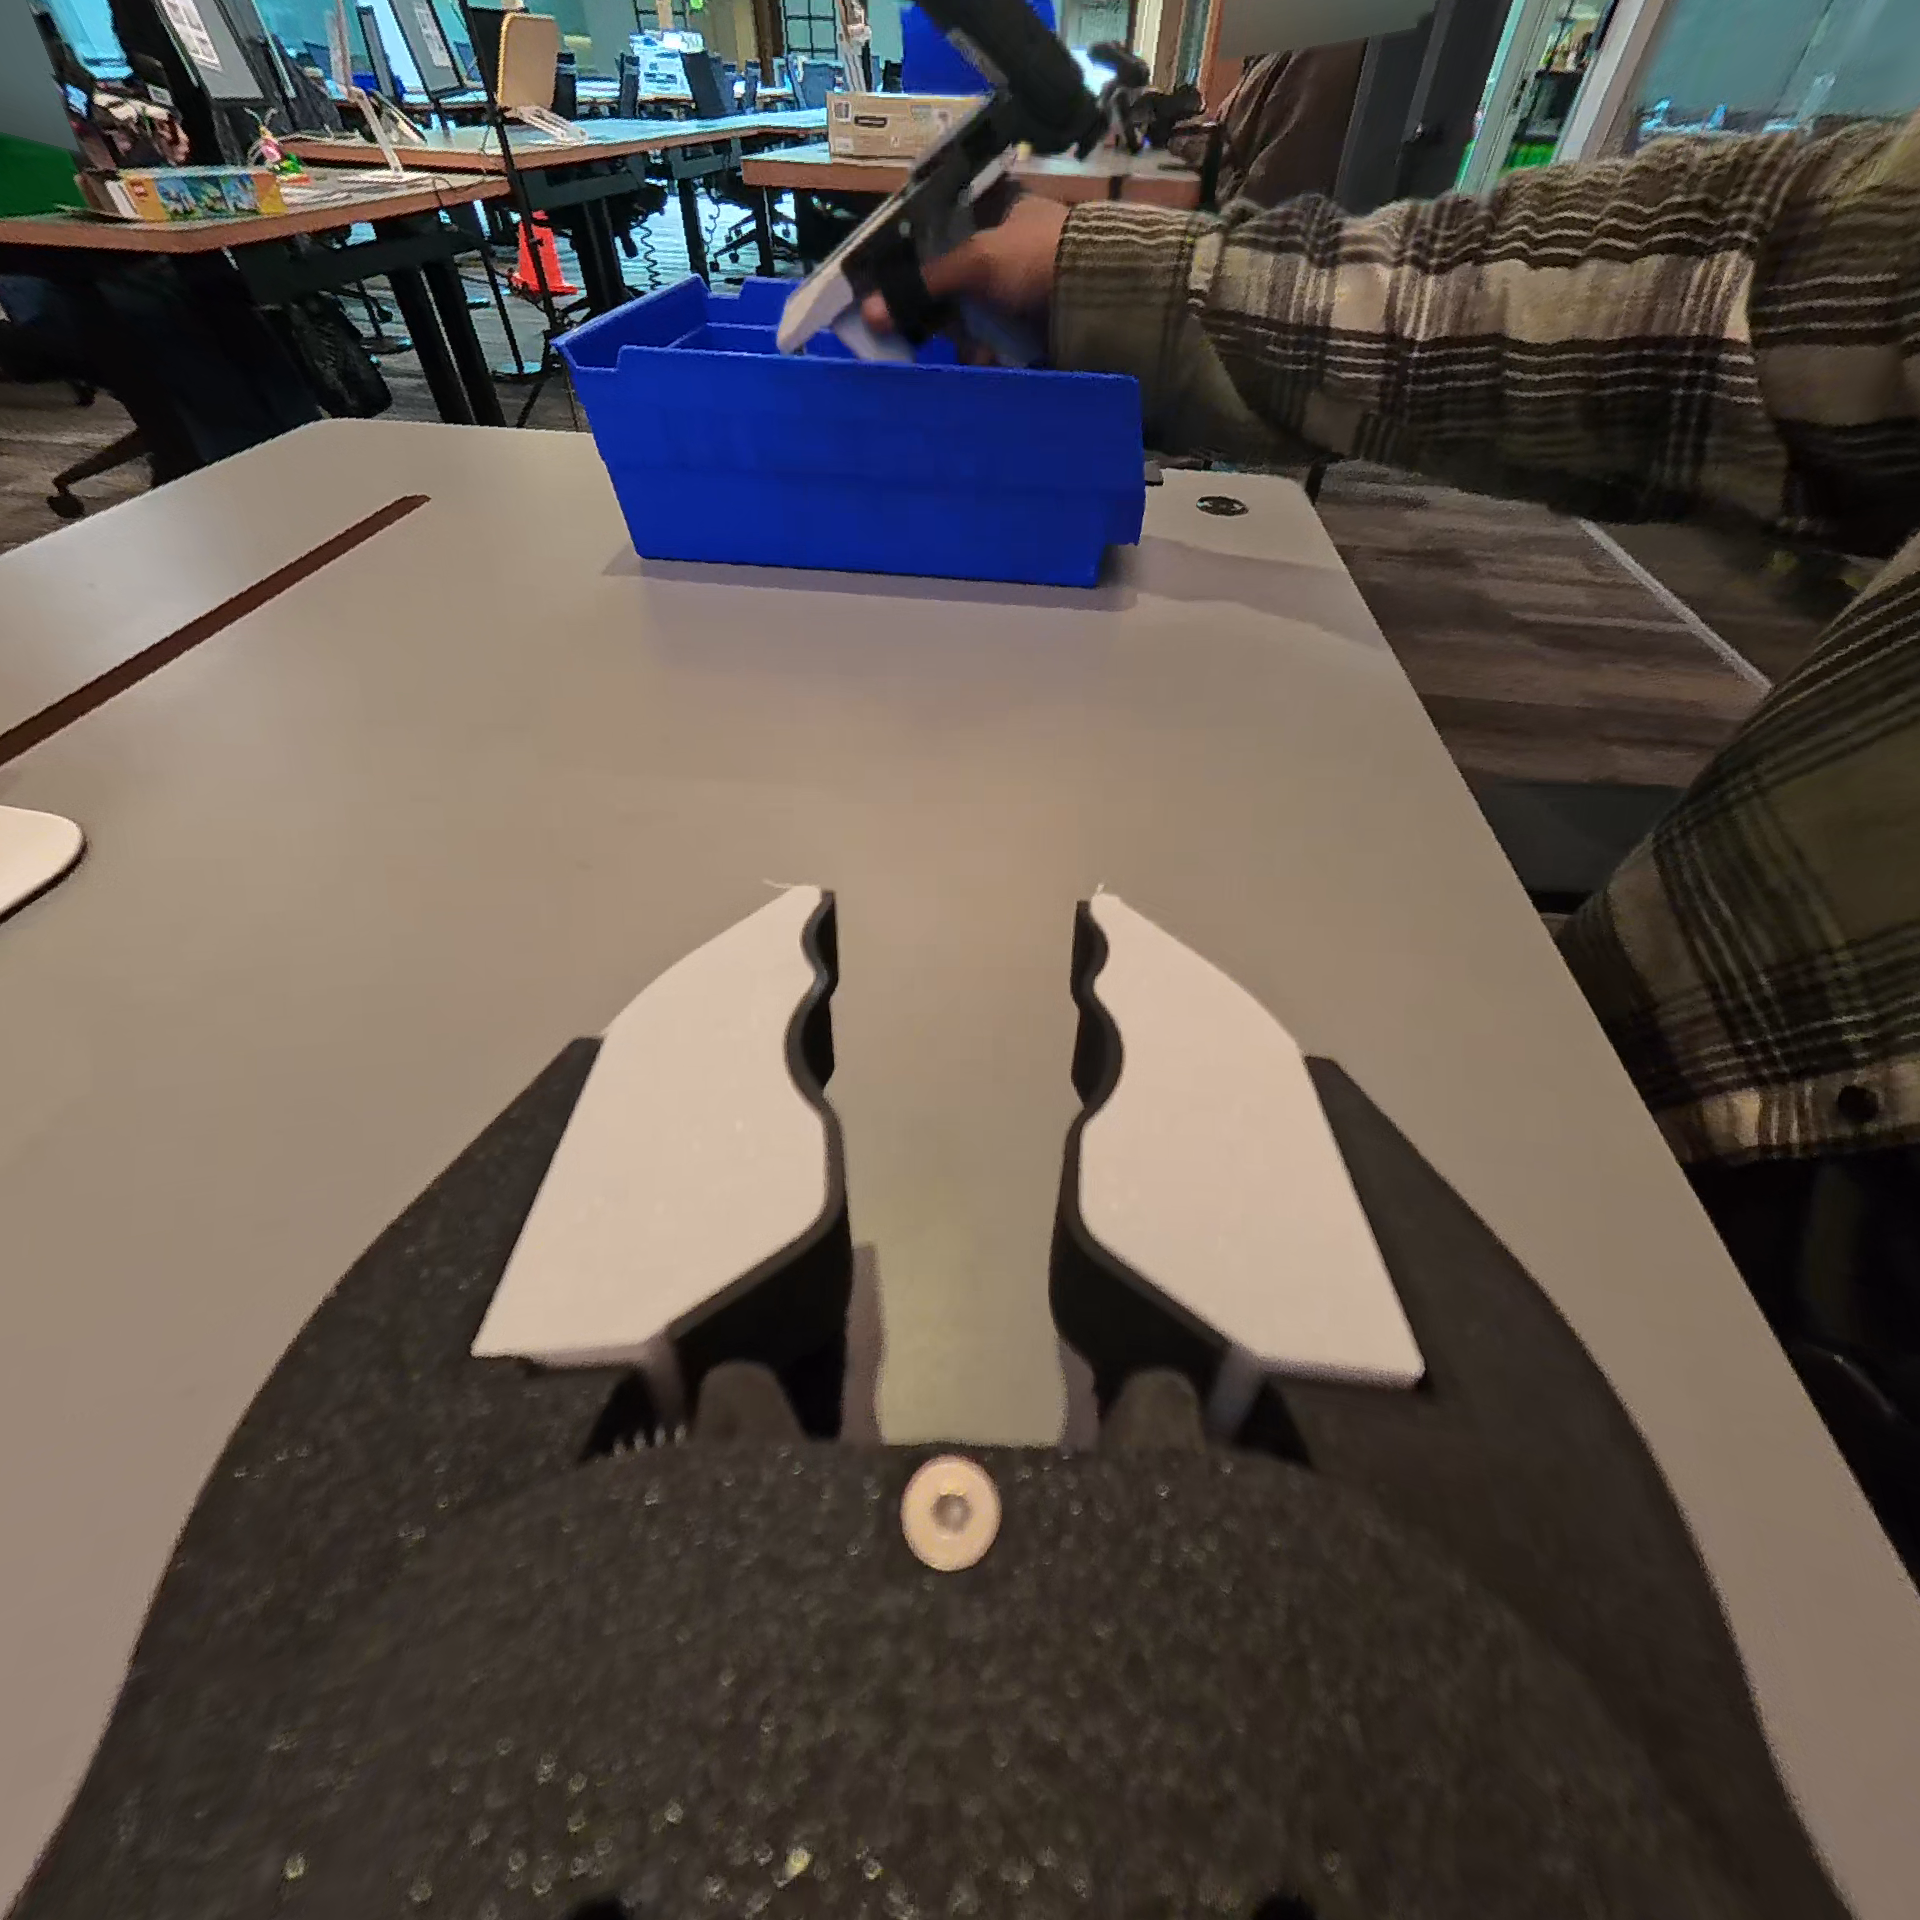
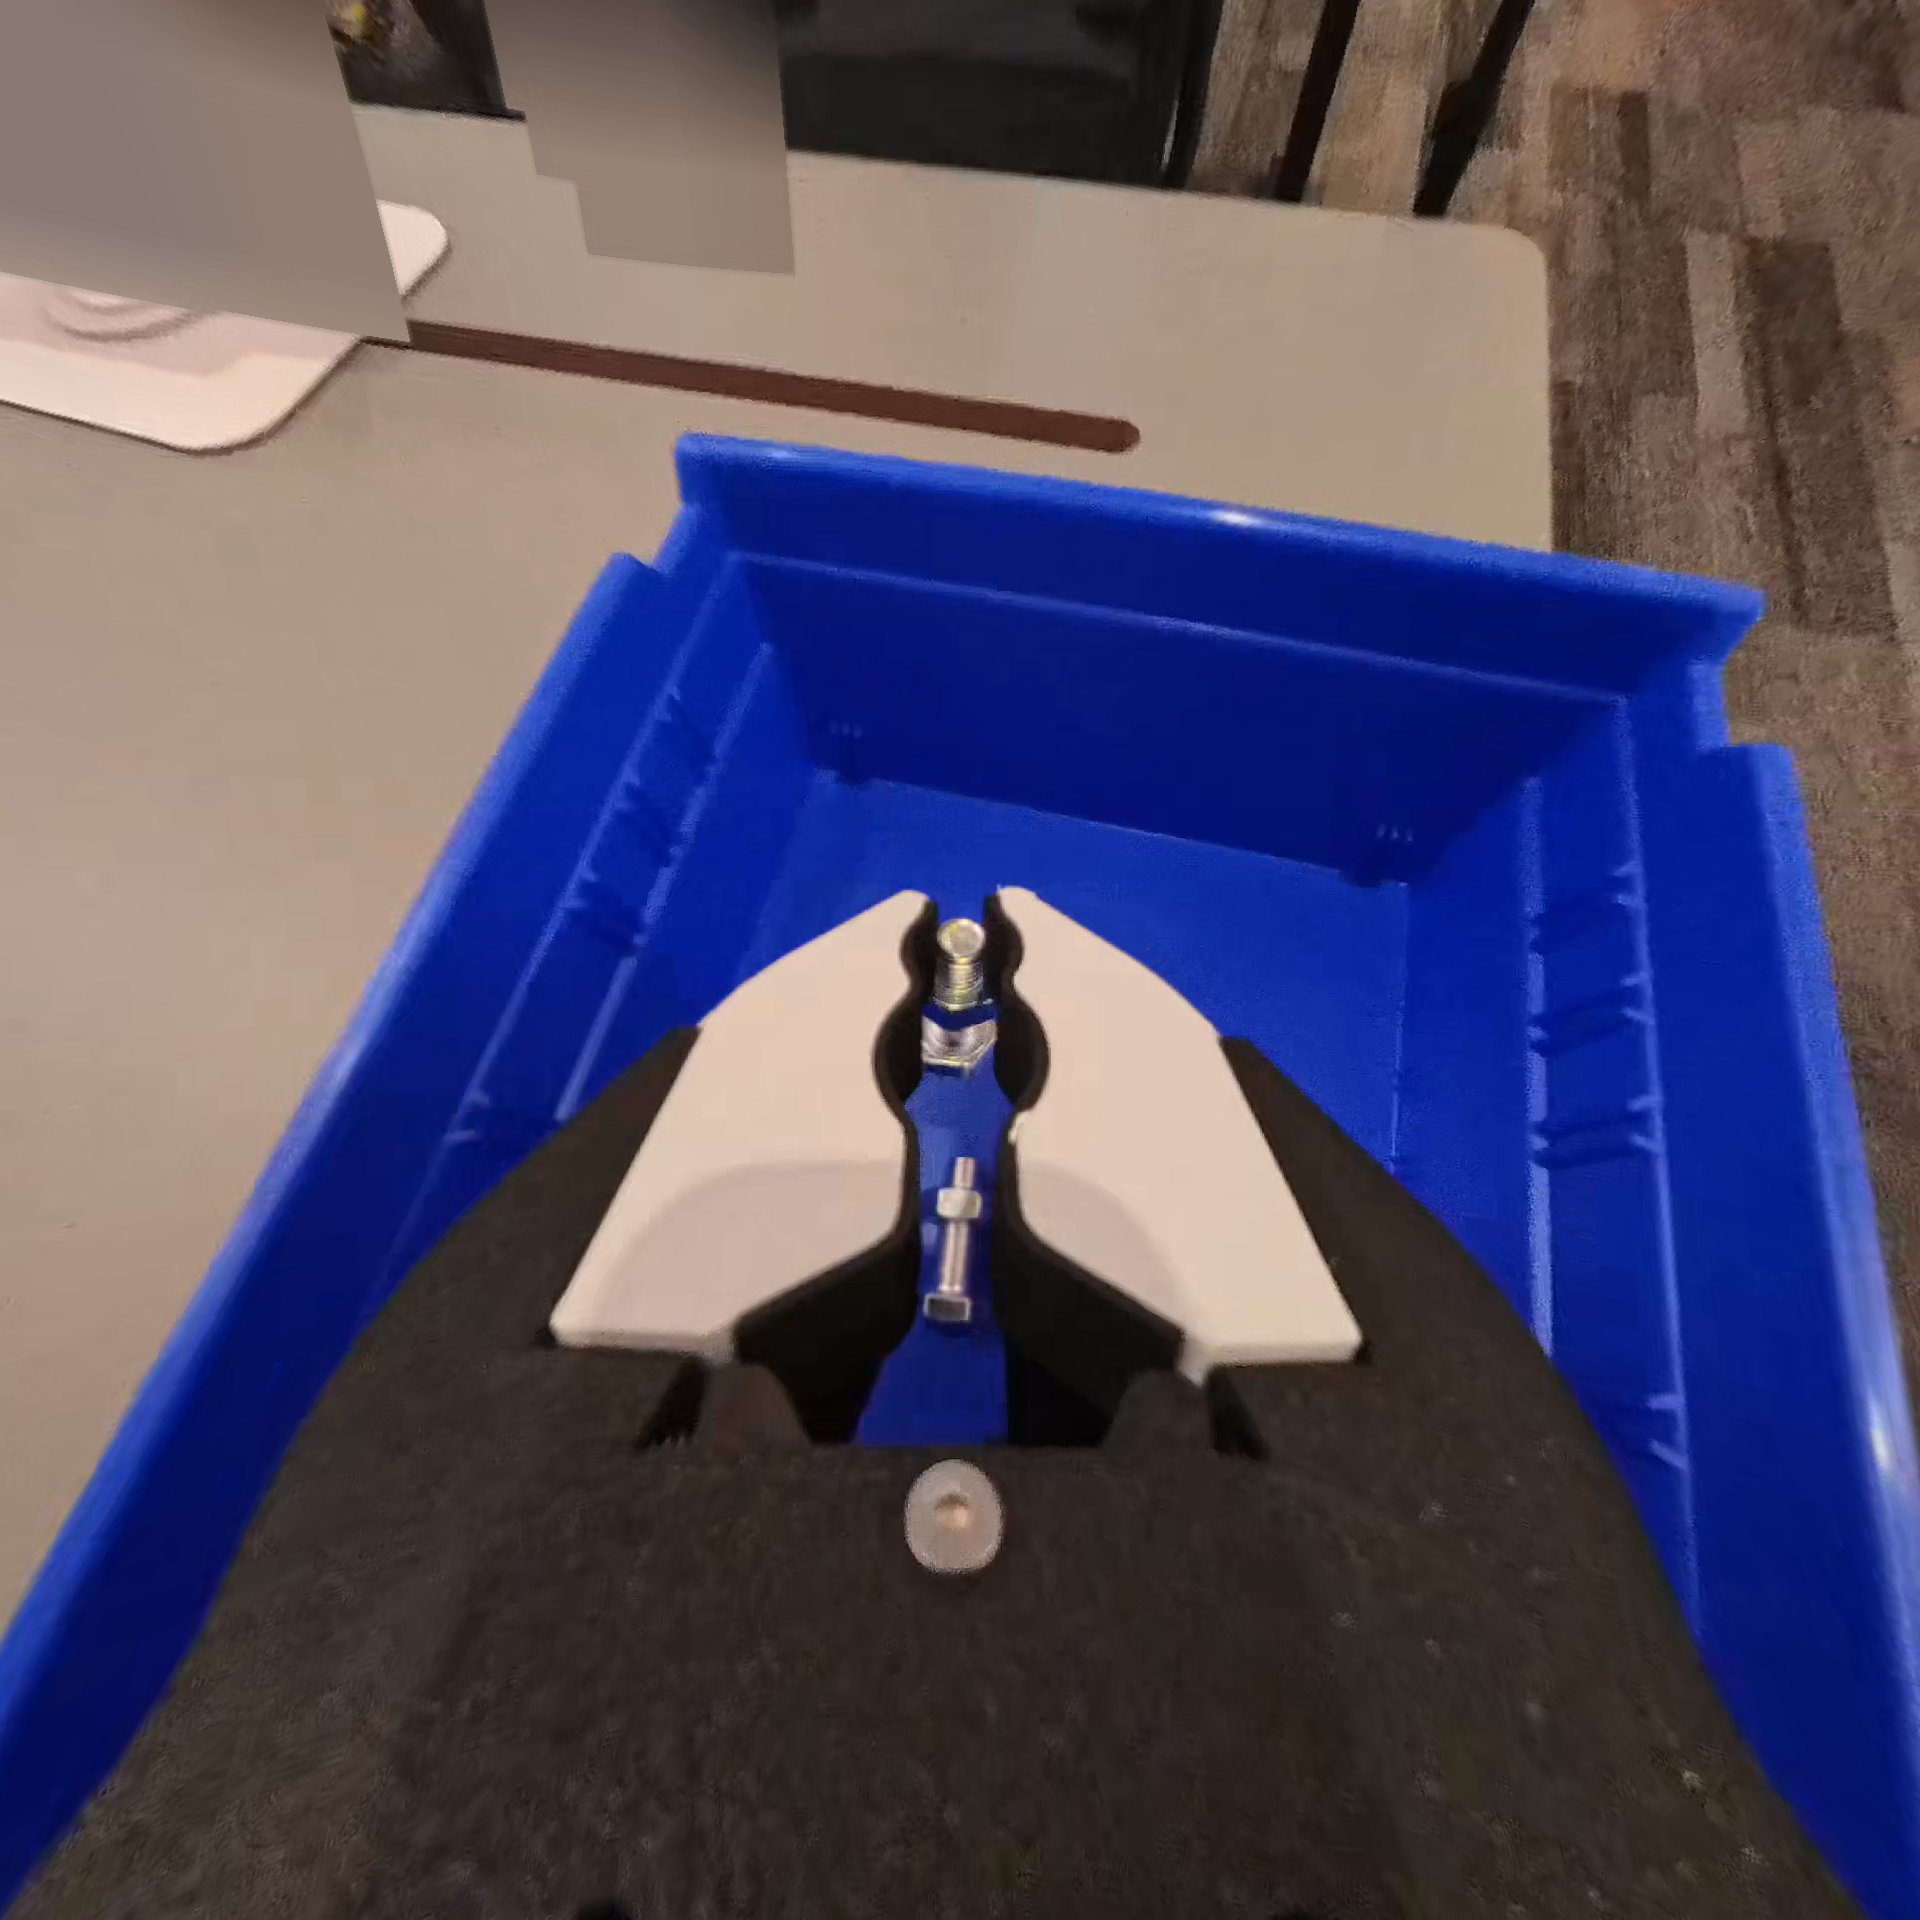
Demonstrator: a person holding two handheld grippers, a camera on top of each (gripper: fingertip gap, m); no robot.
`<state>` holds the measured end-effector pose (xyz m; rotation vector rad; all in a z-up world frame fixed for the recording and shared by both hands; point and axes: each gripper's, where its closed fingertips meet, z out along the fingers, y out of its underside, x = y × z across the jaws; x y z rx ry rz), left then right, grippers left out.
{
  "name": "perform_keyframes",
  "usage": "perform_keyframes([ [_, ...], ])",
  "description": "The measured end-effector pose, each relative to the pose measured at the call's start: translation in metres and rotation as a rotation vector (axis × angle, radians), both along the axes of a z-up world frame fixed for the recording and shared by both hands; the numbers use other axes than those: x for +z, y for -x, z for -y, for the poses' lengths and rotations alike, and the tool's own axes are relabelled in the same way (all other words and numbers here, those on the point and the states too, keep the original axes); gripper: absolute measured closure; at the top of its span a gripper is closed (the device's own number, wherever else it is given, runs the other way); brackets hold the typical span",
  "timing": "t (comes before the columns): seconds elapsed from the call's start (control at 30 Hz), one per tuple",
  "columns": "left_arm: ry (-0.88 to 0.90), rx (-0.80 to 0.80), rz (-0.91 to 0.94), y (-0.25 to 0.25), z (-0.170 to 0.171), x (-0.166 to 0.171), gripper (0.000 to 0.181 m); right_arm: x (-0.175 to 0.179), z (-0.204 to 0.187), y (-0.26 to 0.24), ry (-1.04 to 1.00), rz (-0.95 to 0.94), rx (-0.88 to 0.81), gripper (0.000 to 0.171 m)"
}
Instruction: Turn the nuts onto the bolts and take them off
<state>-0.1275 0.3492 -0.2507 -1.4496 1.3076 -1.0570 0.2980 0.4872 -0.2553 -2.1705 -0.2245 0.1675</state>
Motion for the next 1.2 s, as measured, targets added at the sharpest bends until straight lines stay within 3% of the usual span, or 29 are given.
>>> perform_keyframes([
  [0.17, -0.004, 0.008, 0.006, 0.002, -0.002, 0.001, 0.140, -0.043, -0.003, -0.012, 0.149, 0.023, -0.039, 0.163],
  [0.3, 0.005, 0.011, 0.006, 0.002, -0.004, 0.001, 0.141, -0.050, 0.001, -0.011, 0.159, 0.026, -0.011, 0.161],
  [0.4, -0.001, 0.014, 0.009, 0.003, -0.004, 0.002, 0.141, -0.011, 0.004, -0.008, 0.027, -0.019, -0.006, 0.154],
  [0.53, 0.003, 0.045, 0.032, 0.008, -0.009, 0.011, 0.142, 0.075, 0.029, 0.017, -0.175, -0.042, 0.049, 0.151],
  [0.63, -0.003, 0.095, 0.070, 0.018, -0.013, 0.031, 0.142, 0.135, 0.066, 0.065, -0.333, -0.007, 0.120, 0.150],
  [0.73, -0.015, 0.176, 0.116, 0.042, -0.015, 0.062, 0.143, 0.157, 0.103, 0.140, -0.450, -0.019, 0.236, 0.147],
  [0.87, -0.054, 0.352, 0.131, 0.113, -0.015, 0.106, 0.145, 0.134, 0.123, 0.241, -0.486, -0.069, 0.426, 0.148],
  [1.0, -0.113, 0.607, 0.083, 0.229, -0.021, 0.143, 0.147, 0.102, 0.113, 0.318, -0.530, -0.113, 0.536, 0.147],
  [1.2, -0.067, 0.960, -0.068, 0.408, -0.032, 0.154, 0.152, 0.063, 0.073, 0.392, -0.508, -0.168, 0.616, 0.143],
])
